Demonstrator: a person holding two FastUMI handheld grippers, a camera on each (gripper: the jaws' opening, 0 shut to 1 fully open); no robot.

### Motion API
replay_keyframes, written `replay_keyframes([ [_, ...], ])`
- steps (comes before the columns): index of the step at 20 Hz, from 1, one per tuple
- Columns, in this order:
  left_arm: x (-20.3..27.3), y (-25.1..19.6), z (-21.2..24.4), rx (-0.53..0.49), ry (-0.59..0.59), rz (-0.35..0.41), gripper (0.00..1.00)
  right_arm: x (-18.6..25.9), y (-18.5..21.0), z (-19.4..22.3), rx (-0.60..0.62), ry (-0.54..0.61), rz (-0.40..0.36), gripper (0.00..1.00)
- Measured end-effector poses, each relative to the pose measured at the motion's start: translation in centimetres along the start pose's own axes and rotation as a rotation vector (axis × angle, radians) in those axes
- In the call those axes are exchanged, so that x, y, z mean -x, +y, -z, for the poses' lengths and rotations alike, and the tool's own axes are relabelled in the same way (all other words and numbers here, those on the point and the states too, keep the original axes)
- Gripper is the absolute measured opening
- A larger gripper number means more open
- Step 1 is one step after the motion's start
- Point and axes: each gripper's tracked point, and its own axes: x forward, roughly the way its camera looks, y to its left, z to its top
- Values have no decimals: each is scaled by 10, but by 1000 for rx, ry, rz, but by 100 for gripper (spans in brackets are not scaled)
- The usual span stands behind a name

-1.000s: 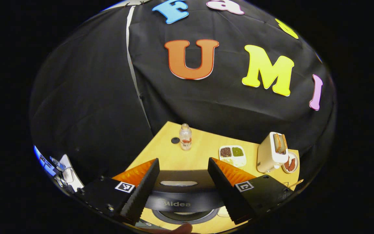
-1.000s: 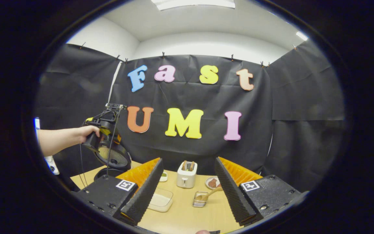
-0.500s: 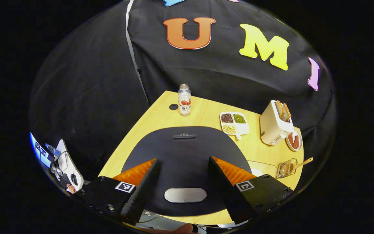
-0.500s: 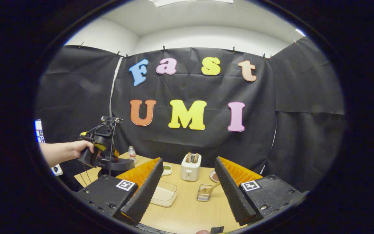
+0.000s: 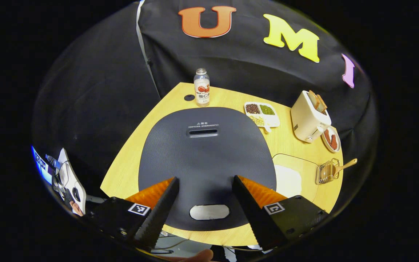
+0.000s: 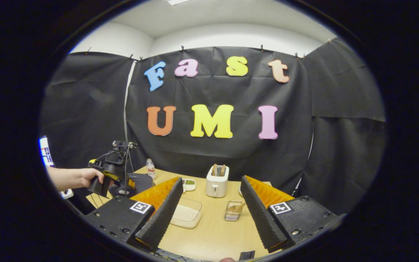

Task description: Close the left gripper, press the button to open the rice cooker; take a wooden spoon from the chopstick holder with the right hand, scoop a spoonful of rice and pour it into the rice cooker, then put the wooden spoon back into the chopstick holder.

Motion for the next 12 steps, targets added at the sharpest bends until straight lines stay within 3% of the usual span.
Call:
replay_keyframes([
  [12, -3, 0, 6, -35, 18, 24, 100, -9, 4, 7, -39, 21, -27, 100],
])
